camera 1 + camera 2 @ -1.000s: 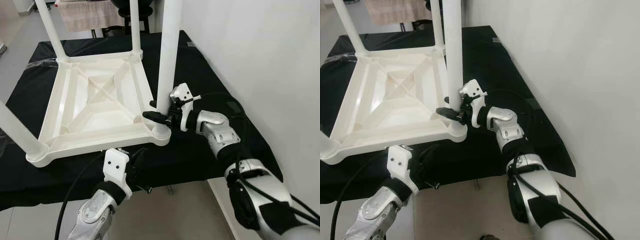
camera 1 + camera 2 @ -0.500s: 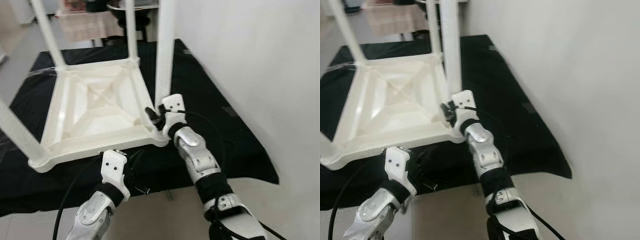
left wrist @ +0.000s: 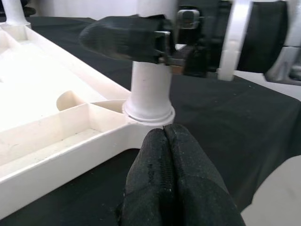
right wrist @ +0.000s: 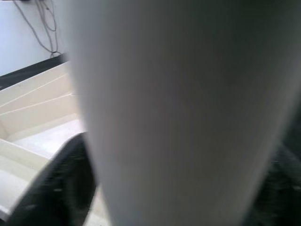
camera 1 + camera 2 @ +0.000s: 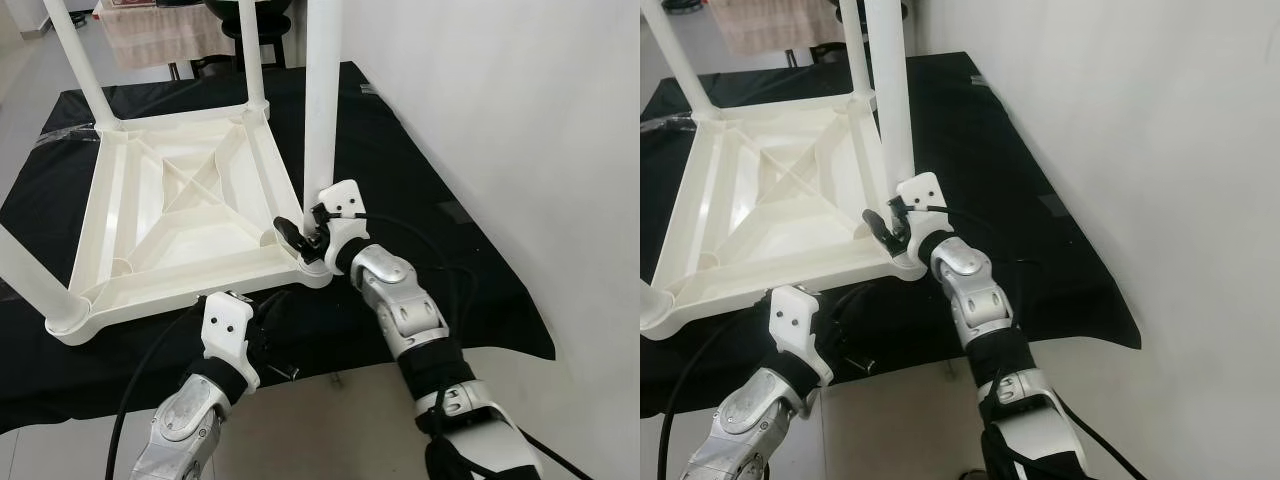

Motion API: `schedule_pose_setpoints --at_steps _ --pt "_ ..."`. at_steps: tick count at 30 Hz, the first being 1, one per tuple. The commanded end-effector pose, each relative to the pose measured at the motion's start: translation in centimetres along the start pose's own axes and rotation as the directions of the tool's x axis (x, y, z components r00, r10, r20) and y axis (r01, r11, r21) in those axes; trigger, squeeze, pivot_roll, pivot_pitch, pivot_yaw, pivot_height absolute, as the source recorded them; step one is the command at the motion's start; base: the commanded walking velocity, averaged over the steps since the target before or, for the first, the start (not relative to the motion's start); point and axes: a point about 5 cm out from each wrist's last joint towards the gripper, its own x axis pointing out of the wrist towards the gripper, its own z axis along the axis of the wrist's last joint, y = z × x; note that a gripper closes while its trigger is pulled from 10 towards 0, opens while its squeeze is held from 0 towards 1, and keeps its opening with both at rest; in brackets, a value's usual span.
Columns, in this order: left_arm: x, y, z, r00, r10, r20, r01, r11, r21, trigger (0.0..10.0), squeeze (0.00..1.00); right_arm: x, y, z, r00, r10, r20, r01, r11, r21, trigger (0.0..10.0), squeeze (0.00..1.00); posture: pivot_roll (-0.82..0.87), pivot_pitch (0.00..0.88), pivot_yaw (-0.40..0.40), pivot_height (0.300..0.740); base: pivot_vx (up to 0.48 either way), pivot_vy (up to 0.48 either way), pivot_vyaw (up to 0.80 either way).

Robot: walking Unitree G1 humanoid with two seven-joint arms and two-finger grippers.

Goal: Building children table

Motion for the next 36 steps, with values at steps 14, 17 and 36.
schedule_pose_setpoints --at_steps 14,17,36 --pt "-0.1 0.2 -0.1 1.0 0.028 -0.004 -0.028 0.999 -0.017 10.0 0.0 -0.7 -3.2 0.9 0.939 0.343 0.01 -0.343 0.939 -0.028 10.0 0.0 0.08 0.119 -0.023 0.74 0.0 0.0 0.0" --pt "-0.2 0.1 0.0 1.0 0.03 -0.004 -0.03 0.999 -0.014 10.0 0.0 -0.3 -4.0 1.9 0.922 0.387 0.01 -0.387 0.922 -0.025 0.0 0.0 0.09 0.119 -0.031 0.74 0.0 0.0 0.0" --pt "-0.2 -0.1 -0.1 1.0 0.027 -0.009 -0.027 0.999 -0.018 10.0 0.0 -1.1 -5.6 -1.1 0.966 0.243 -0.09 -0.243 0.97 0.012 0.0 0.0 0.08 0.113 -0.032 0.74 0.0 0.0 0.0"
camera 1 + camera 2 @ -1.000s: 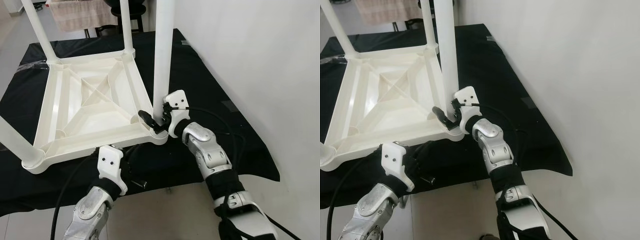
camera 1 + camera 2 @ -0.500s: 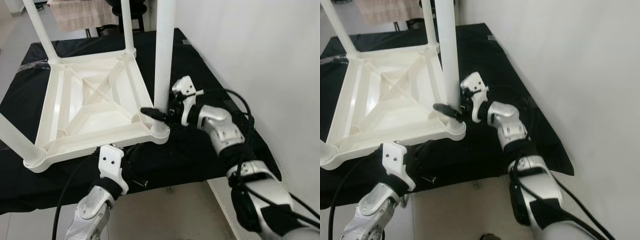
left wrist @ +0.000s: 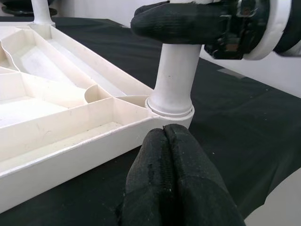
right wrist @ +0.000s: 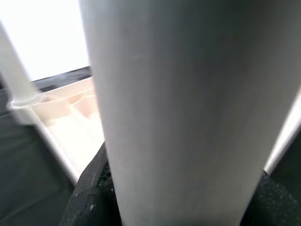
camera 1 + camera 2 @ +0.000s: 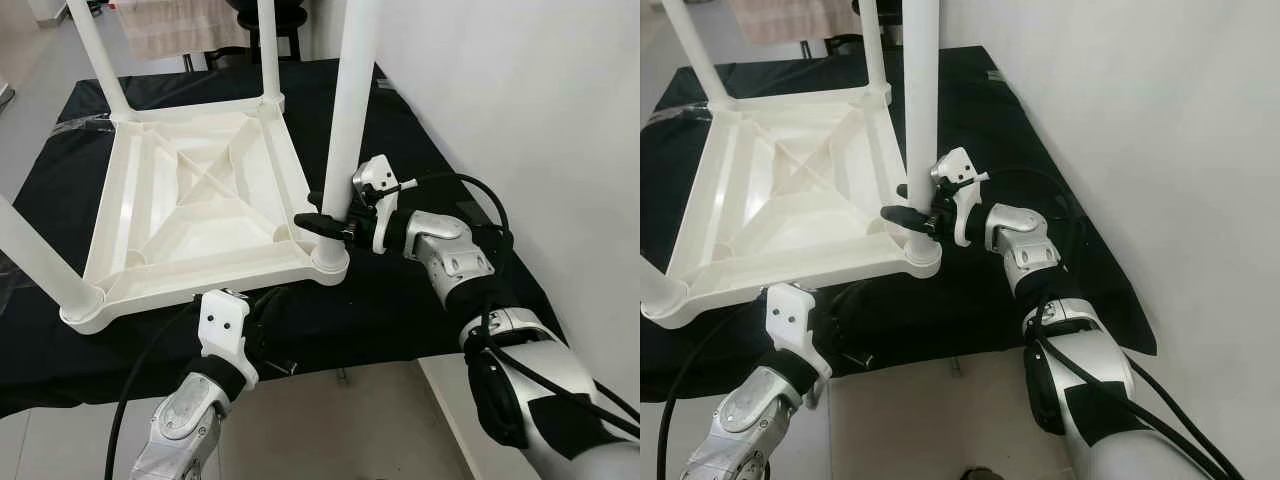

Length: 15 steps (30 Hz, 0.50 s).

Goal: Building children table

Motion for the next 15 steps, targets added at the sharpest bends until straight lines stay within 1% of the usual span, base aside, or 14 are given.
schedule_pose_setpoints --at_steps 1,2,3,4,5,6,7,8,10,11,12,13,14,15 --pt "-0.3 -0.1 -0.2 1.0 0.002 -0.016 -0.002 1.0 -0.011 10.0 0.0 -0.6 0.0 -3.1 0.976 -0.176 -0.125 0.178 0.984 0.006 0.0 0.0 0.09 0.113 -0.033 0.74 0.0 0.0 0.0" --pt "-0.3 0.0 -0.2 1.0 0.002 -0.017 -0.002 1.0 -0.009 10.0 0.0 -0.6 0.7 -4.6 0.921 -0.347 -0.177 0.357 0.934 0.023 0.0 0.0 0.09 0.117 -0.026 0.74 0.0 0.0 0.0" --pt "-0.3 0.0 -0.1 1.0 0.002 -0.018 -0.002 1.0 -0.008 10.0 0.0 -0.7 2.3 -5.9 0.868 -0.45 -0.209 0.47 0.881 0.058 0.0 0.0 0.09 0.117 -0.026 0.74 0.0 0.0 0.0" --pt "-0.3 0.0 -0.1 1.0 0.002 -0.018 -0.002 1.0 -0.008 10.0 0.0 -0.7 2.3 -5.9 0.868 -0.45 -0.209 0.47 0.881 0.058 0.0 0.0 0.09 0.117 -0.026 0.74 0.0 0.0 0.0" --pt "-0.3 0.1 -0.1 1.0 0.002 -0.02 -0.002 1.0 -0.006 10.0 0.0 -0.6 4.5 -6.1 0.852 -0.482 -0.205 0.502 0.863 0.059 0.0 0.0 0.08 0.115 -0.014 0.74 0.0 0.0 0.0" --pt "-0.3 0.2 -0.2 1.0 0.001 -0.021 -0.001 1.0 -0.005 10.0 0.0 -0.6 5.9 -5.9 0.853 -0.487 -0.189 0.506 0.86 0.068 0.0 0.0 0.08 0.115 -0.014 0.74 0.0 0.0 0.0" --pt "-0.3 0.3 -0.2 1.0 0.0 -0.023 0.0 1.0 -0.005 10.0 0.0 0.2 7.0 -5.3 0.891 -0.429 -0.148 0.435 0.9 0.014 0.0 0.0 0.06 0.107 -0.009 0.74 0.0 0.0 0.0" --pt "-0.3 0.3 -0.2 1.0 0.0 -0.023 0.0 1.0 -0.005 10.0 0.0 0.2 7.0 -5.3 0.891 -0.429 -0.148 0.435 0.9 0.014 0.0 0.0 0.06 0.107 -0.009 0.74 0.0 0.0 0.0" --pt "-0.1 0.2 -0.3 1.0 -0.009 -0.025 0.009 1.0 -0.009 10.0 0.0 1.2 7.0 -4.9 0.912 -0.392 -0.122 0.39 0.92 -0.033 0.0 0.0 0.07 0.102 -0.017 0.74 0.0 0.0 0.0" --pt "0.0 0.2 -0.3 1.0 -0.011 -0.024 0.011 1.0 -0.008 10.0 0.0 1.7 6.8 -4.8 0.917 -0.378 -0.125 0.377 0.926 -0.032 0.0 0.0 0.07 0.102 -0.026 0.74 0.0 0.0 0.0" --pt "0.0 0.3 -0.3 1.0 -0.012 -0.024 0.012 1.0 -0.006 10.0 0.0 2.0 6.7 -4.8 0.917 -0.378 -0.129 0.378 0.925 -0.023 7.4 0.0 0.07 0.102 -0.026 0.74 0.0 0.0 0.0" --pt "0.0 0.3 -0.3 1.0 -0.012 -0.024 0.012 1.0 -0.006 10.0 0.0 2.0 6.7 -4.8 0.917 -0.378 -0.129 0.378 0.925 -0.023 7.4 0.0 0.07 0.102 -0.026 0.74 0.0 0.0 0.0" --pt "0.1 0.3 -0.3 1.0 -0.006 -0.022 0.006 1.0 -0.002 10.0 0.0 2.2 6.6 -4.8 0.916 -0.379 -0.133 0.38 0.925 -0.018 10.0 0.0 0.07 0.104 -0.024 0.74 0.0 0.0 0.0" --pt "0.1 0.4 -0.3 1.0 0.008 -0.021 -0.008 1.0 0.002 10.0 0.0 2.4 6.9 -4.0 0.929 -0.36 -0.086 0.363 0.932 0.022 10.0 0.95 0.07 0.104 -0.025 0.74 0.0 0.0 0.0"
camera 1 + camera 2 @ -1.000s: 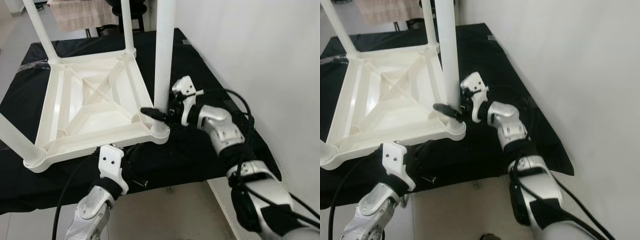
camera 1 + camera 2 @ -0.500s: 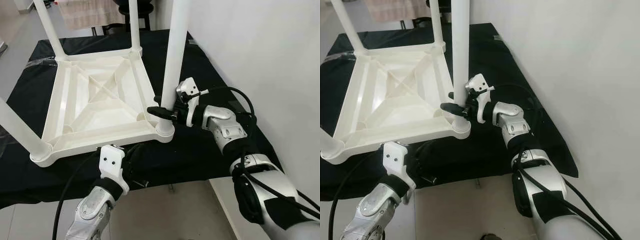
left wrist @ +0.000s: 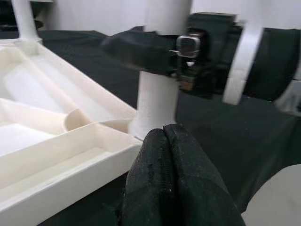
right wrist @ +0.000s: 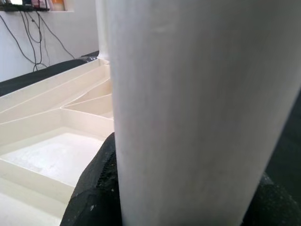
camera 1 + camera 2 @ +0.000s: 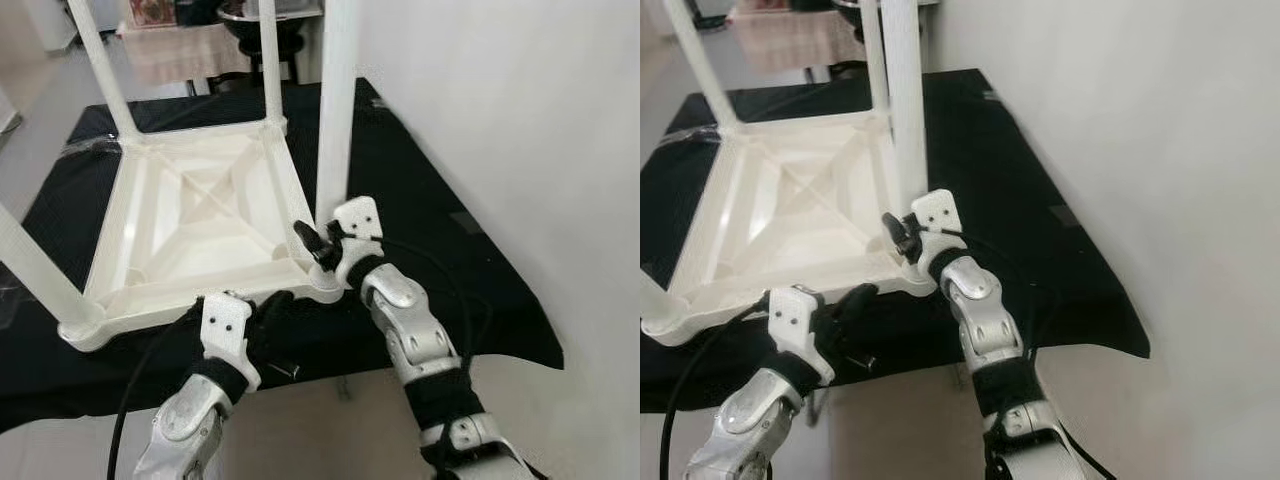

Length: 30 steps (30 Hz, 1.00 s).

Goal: Building children table

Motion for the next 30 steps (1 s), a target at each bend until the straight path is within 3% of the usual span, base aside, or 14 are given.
schedule_pose_setpoints --at_steps 1,2,8,11,14,16,17,22,23,25,26,30 --pt "-0.2 0.3 -0.5 0.999 0.021 -0.025 -0.021 1.0 -0.005 10.0 0.0 -0.3 0.7 -2.2 0.995 0.034 -0.095 -0.031 0.999 0.036 10.0 0.95 0.07 0.104 -0.025 0.74 0.0 0.0 0.0" --pt "-0.2 0.4 -0.5 0.999 0.024 -0.026 -0.024 1.0 -0.005 10.0 0.0 -0.4 0.9 -1.9 0.995 0.049 -0.082 -0.046 0.998 0.047 10.0 1.0 0.07 0.104 -0.025 0.74 0.0 0.0 0.0" --pt "0.0 1.3 -0.2 0.998 0.069 -0.012 -0.069 0.997 -0.019 10.0 0.0 -1.4 0.2 -0.5 0.999 0.033 -0.029 -0.032 0.998 0.047 10.0 1.0 0.05 0.112 -0.019 0.74 0.0 0.0 0.0" --pt "0.4 2.7 0.4 0.988 0.154 0.009 -0.154 0.988 0.014 10.0 0.0 -2.4 -1.7 -0.5 1.0 -0.013 -0.019 0.013 1.0 0.024 10.0 1.0 0.04 0.115 -0.016 0.74 0.0 0.0 0.0" --pt "0.3 3.4 0.6 0.98 0.196 0.016 -0.197 0.98 0.039 10.0 0.0 -2.8 -2.5 -0.6 0.999 -0.036 -0.018 0.036 0.999 0.029 10.0 1.0 0.04 0.115 -0.016 0.74 0.0 0.0 0.0" --pt "0.2 4.2 0.9 0.97 0.243 0.024 -0.243 0.969 0.032 10.0 0.0 -3.6 -3.2 -0.9 0.998 -0.056 -0.031 0.057 0.998 0.026 10.0 1.0 0.03 0.116 -0.013 0.74 0.0 0.0 0.0" --pt "-0.2 5.5 1.1 0.944 0.33 0.026 -0.331 0.943 0.037 10.0 0.0 -5.0 -3.9 -1.5 0.995 -0.088 -0.053 0.09 0.996 0.025 10.0 1.0 0.02 0.122 -0.013 0.74 0.0 0.0 0.0" --pt "-0.8 6.8 1.1 0.903 0.431 0.001 -0.43 0.902 0.043 10.0 0.0 -6.3 -4.3 -2.0 0.991 -0.111 -0.078 0.113 0.993 0.025 10.0 1.0 0.02 0.122 -0.01 0.74 0.0 0.0 0.0" --pt "-0.9 7.0 0.9 0.897 0.441 -0.015 -0.441 0.897 0.022 10.0 0.0 -6.5 -4.4 -2.1 0.99 -0.112 -0.081 0.114 0.993 0.024 10.0 0.87 0.02 0.121 -0.005 0.74 0.0 0.0 0.0" --pt "-0.9 7.0 0.8 0.902 0.431 -0.028 -0.432 0.902 -0.003 10.0 0.0 -6.7 -4.5 -2.2 0.99 -0.112 -0.083 0.114 0.993 0.023 10.0 0.82 0.02 0.121 -0.005 0.74 0.0 0.0 0.0" --pt "-0.9 7.0 0.7 0.901 0.433 -0.039 -0.433 0.901 -0.011 10.0 0.0 -6.8 -4.6 -2.1 0.99 -0.112 -0.083 0.114 0.993 0.025 10.0 0.0 0.02 0.123 -0.002 0.74 0.0 0.0 0.0" --pt "-1.0 7.0 0.6 0.897 0.439 -0.053 -0.441 0.898 -0.016 10.0 0.0 -7.0 -4.7 -2.1 0.991 -0.11 -0.082 0.113 0.993 0.028 10.0 0.0 0.02 0.123 -0.002 0.74 0.0 0.0 0.0"
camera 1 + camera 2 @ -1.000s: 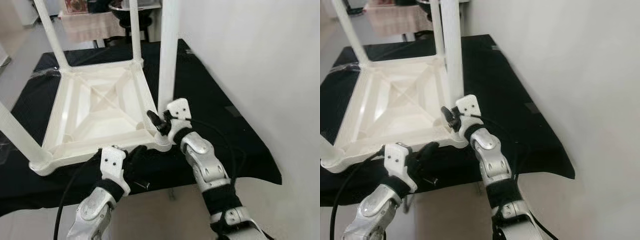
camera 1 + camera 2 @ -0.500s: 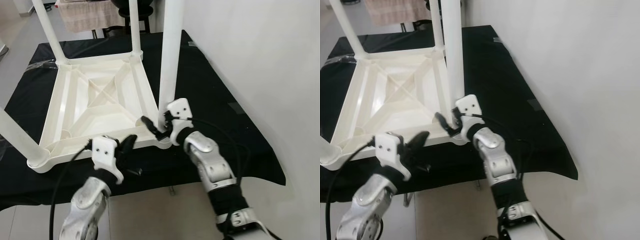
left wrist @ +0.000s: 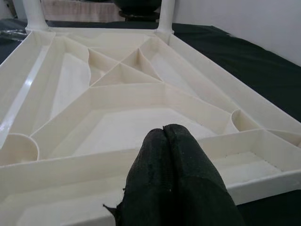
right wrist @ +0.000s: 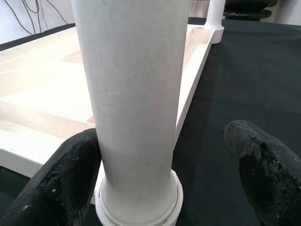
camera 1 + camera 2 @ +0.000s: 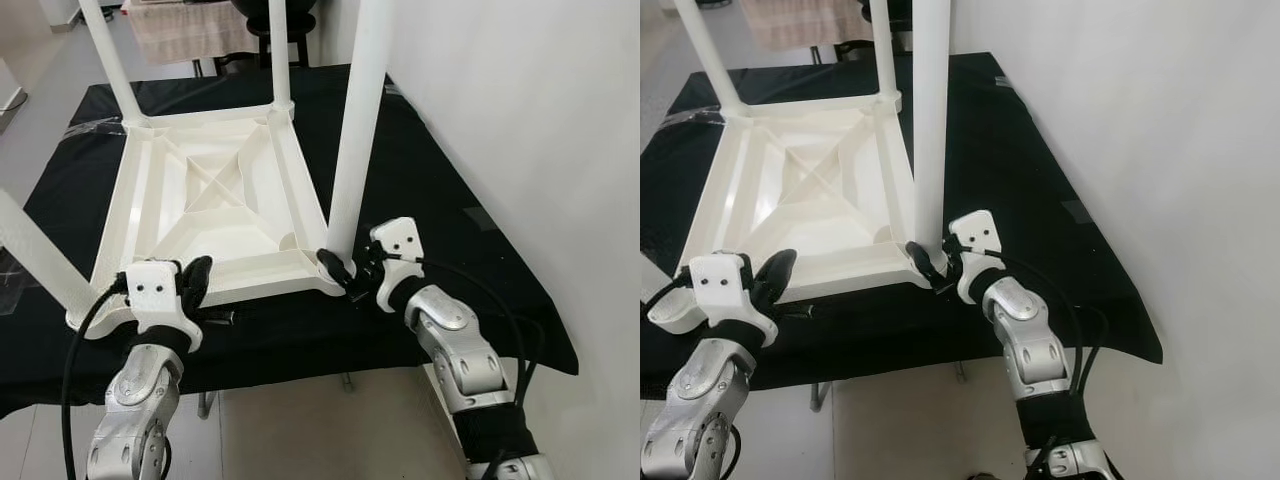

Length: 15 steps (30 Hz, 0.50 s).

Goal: Building children table

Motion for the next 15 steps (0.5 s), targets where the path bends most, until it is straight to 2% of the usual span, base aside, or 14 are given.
schedule_pose_setpoints --at_steps 1,7,15 --pt "-0.2 0.24 -0.75 0.999 0.015 -0.041 -0.015 1.0 -0.006 10.0 0.0 -0.77 -1.01 -0.25 0.999 -0.045 -0.009 0.045 0.999 0.016 10.0 0.0 0.02 0.125 0.005 0.74 0.0 0.0 0.0" --pt "-0.3 0.27 -1.3 0.995 0.027 -0.094 -0.024 0.999 0.026 10.0 0.0 -1.39 -1.09 -0.56 0.998 -0.063 -0.024 0.063 0.998 0.018 10.0 0.0 0.02 0.127 0.007 0.74 0.0 0.0 0.0" --pt "-0.31 0.11 -1.36 0.995 0.023 -0.097 -0.018 0.998 0.052 10.0 0.0 -1.75 -1.31 -0.71 0.997 -0.072 -0.033 0.072 0.997 0.017 10.0 0.0 0.02 0.125 0.005 0.74 0.0 0.48 0.0"
